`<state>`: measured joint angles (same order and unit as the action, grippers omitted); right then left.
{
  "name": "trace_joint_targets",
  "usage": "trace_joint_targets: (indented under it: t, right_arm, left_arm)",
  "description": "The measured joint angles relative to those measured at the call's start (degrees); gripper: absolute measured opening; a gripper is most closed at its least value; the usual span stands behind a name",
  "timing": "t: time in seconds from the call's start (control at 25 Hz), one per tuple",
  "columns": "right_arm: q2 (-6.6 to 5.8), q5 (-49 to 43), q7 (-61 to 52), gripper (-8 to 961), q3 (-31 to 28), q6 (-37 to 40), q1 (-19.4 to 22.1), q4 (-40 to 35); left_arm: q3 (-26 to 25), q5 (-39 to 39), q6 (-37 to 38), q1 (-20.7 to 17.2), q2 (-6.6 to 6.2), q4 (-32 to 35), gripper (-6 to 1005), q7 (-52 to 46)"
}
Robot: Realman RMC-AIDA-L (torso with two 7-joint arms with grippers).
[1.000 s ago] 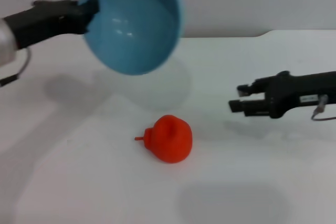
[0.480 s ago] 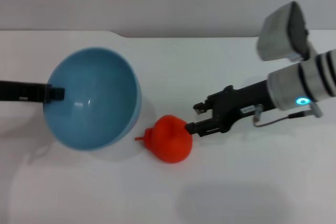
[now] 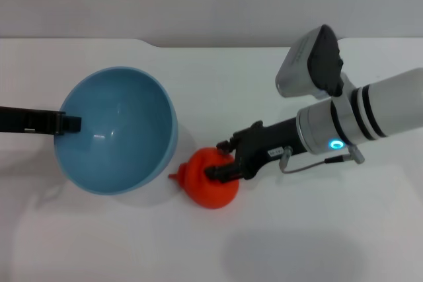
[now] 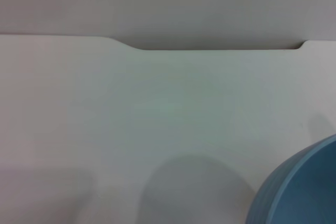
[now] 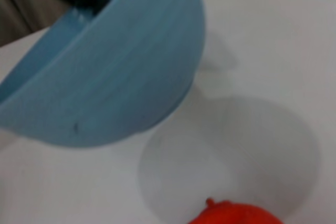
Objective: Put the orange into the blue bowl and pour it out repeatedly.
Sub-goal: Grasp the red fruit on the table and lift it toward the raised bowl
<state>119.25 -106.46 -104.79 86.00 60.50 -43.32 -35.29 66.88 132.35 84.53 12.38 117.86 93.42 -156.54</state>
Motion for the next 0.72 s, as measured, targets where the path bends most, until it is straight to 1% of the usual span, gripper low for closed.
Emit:
trace_joint_targets:
  t: [0.32, 0.48, 0.56, 0.68, 0.72]
  right_arm:
    - [0.16, 0.1, -1.2, 542, 1.5, 0.2, 0.9, 1.0]
    - [-0.07, 0.1, -1.2, 531, 1.7, 0.3, 1.5, 0.3]
    - [-0.23, 0.1, -1.2, 525, 1.4, 0.5, 2.3, -0.6]
    - [-0.48, 0.2, -1.3, 517, 1.0, 0.7, 5.3, -4.4]
    - [-0.55, 0.2, -1.3, 443, 0.6, 0.9, 6.4, -5.9]
  left_arm:
    - [0.1, 0.1, -0.2, 0.7, 0.00, -0.7, -2, 0.3]
    - [0.2, 0.1, -0.1, 1.1, -0.01, -1.3, -1, 0.3]
    - [0.6, 0.1, 0.1, 1.4, -0.08, -1.9, -1, 0.3]
    - [1.0, 0.3, 0.1, 2.1, -0.16, -3.2, -1, 0.3]
    - [1.0, 0.3, 0.2, 2.2, -0.17, -3.4, -2, 0.3]
